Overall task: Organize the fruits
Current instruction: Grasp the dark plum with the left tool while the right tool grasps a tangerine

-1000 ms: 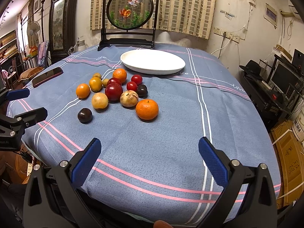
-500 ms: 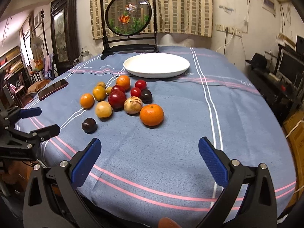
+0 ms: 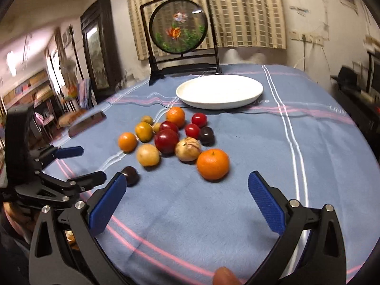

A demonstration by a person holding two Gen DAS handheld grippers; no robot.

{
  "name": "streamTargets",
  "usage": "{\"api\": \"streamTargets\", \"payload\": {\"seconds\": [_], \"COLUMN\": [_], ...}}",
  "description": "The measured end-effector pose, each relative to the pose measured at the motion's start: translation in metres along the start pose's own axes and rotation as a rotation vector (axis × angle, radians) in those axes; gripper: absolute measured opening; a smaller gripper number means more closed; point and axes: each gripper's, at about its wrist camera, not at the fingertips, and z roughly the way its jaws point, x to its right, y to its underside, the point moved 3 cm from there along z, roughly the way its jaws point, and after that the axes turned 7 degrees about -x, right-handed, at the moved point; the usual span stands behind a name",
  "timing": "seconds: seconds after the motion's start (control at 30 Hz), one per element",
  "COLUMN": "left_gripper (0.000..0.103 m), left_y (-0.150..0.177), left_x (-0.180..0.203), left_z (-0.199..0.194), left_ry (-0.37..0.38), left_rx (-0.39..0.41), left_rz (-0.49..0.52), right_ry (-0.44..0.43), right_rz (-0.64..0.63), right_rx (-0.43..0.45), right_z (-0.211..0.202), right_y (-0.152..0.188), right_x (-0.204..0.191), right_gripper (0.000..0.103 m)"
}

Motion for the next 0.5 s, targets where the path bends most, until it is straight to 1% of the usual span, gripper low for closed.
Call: {"api": "streamTargets", "payload": {"seconds": [0.03,0.07,0.1,0.13,0.2,0.23,0.27,0.37,0.4,0.47,0.5], "left_gripper": [0.101,0.101,0.101,0.101,0.101,0.101,0.101,0.101,0.101,0.101,0.101], "left_y": [-0.001,-0.001,-0.001,-0.002,-0.003,-0.003,-0.004,-0.005,-0.005,-0.005,-0.005], "left_x": [-0.001,-0.002,-0.002,-0.002,-0.002,-0.001,0.000,0.002,0.003,0.004,0.004], "left_z": [0.004,0.008,0.011,0.014,0.021,0.024,0.027,0.033,0.035,0.038,0.039], "left_ry": [0.018,0.033,0.048,0.062,0.058,0.056,0.055,0.063,0.069,0.078,0.080], "left_rx": [-0.008,-0.013,-0.018,-0.027,-0.033,-0.036,-0.041,-0.058,-0.066,-0.075,-0.079], "left_rz": [-0.002,-0.004,-0.004,-0.001,0.003,0.011,0.017,0.025,0.033,0.044,0.046], "right_ry": [0.067,0.180,0.245,0.247,0.165,0.144,0.131,0.127,0.125,0.116,0.123], "right_rz": [-0.029,-0.059,-0.077,-0.092,-0.087,-0.081,-0.078,-0.097,-0.100,-0.111,-0.115], "right_rx": [-0.013,-0.042,-0.072,-0.104,-0.148,-0.163,-0.180,-0.208,-0.215,-0.229,-0.238], "right_z": [0.004,0.010,0.017,0.024,0.033,0.037,0.042,0.055,0.059,0.067,0.070], "right_y": [-0.003,-0.007,-0.010,-0.013,-0.016,-0.017,-0.019,-0.023,-0.024,-0.025,-0.025], "right_x": [0.000,0.000,0.002,0.003,0.007,0.009,0.011,0.014,0.015,0.016,0.015], "right_gripper": [0.102,0.102,0.102,0.102,0.102,0.102,0.102,0.100,0.098,0.087,0.085]}}
